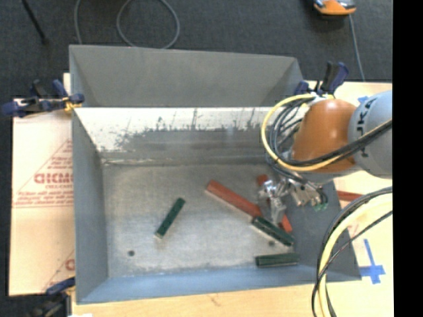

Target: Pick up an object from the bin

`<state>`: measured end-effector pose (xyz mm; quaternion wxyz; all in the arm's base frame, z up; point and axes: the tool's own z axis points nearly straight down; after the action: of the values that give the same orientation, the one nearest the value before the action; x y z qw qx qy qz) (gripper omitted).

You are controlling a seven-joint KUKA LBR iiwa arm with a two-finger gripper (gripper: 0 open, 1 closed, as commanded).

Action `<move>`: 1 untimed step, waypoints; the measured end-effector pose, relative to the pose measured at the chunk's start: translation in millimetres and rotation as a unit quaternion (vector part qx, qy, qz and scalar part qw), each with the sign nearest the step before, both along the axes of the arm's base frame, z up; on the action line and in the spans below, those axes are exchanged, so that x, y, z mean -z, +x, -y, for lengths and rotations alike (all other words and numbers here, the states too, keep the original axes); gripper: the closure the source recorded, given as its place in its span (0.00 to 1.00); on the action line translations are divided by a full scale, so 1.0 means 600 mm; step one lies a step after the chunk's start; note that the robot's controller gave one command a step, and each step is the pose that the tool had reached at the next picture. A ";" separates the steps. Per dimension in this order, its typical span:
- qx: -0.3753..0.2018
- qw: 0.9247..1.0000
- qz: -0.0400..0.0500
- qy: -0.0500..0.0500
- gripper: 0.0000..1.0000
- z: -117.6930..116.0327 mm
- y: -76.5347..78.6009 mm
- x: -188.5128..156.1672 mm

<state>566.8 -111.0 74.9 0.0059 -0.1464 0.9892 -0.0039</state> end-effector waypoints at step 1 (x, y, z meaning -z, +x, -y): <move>-0.001 1.000 -0.002 0.001 0.00 -0.002 -0.003 0.004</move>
Offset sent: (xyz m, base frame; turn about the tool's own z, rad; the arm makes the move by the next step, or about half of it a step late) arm 0.0000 0.0000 0.0000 0.0000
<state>565.3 -109.8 72.6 0.0039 -0.1471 0.9891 -0.0025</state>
